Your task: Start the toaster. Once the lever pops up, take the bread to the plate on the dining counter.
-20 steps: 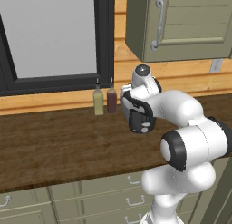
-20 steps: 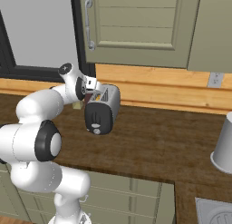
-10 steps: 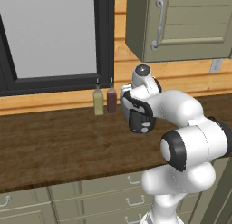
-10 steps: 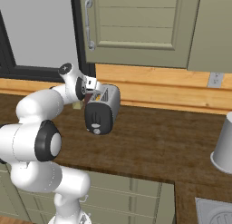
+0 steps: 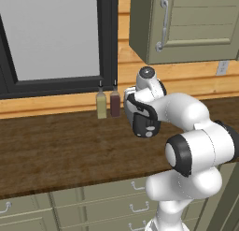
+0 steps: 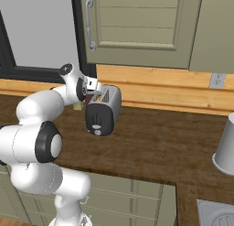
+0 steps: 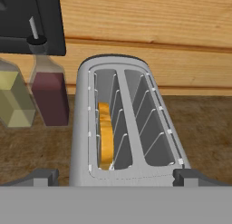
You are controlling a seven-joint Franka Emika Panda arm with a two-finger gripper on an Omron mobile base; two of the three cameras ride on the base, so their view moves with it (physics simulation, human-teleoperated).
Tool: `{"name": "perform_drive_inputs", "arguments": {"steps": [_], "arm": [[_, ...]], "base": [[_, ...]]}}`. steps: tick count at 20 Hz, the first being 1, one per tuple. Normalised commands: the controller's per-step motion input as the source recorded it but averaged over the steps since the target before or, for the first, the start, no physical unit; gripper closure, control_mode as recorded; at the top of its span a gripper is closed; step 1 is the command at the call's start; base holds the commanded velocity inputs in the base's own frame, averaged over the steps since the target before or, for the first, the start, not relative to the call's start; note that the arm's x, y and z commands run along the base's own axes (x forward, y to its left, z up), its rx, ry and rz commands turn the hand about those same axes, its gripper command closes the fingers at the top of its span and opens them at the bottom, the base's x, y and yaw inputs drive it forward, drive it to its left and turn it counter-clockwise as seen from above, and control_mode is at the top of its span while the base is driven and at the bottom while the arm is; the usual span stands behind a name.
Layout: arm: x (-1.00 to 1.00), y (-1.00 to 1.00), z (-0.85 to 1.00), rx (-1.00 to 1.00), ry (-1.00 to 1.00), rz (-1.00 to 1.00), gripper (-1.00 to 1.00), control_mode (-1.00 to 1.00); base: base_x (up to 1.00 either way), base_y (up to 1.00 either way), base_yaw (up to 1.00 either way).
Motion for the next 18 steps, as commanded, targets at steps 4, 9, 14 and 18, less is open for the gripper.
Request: {"name": "perform_drive_inputs", "arguments": {"steps": [4,9,14,18], "arm": [[0.00,0.00,0.00,0.00,0.00,0.00,-1.00,-1.00],[0.00,0.00,0.00,0.00,0.00,0.00,-1.00,-1.00],[0.00,0.00,0.00,0.00,0.00,0.00,-1.00,-1.00],[0.00,0.00,0.00,0.00,0.00,0.00,-1.00,-1.00]], "base": [[0.00,0.00,0.00],[0.00,0.00,0.00],[0.00,0.00,0.00],[0.00,0.00,0.00]]}}
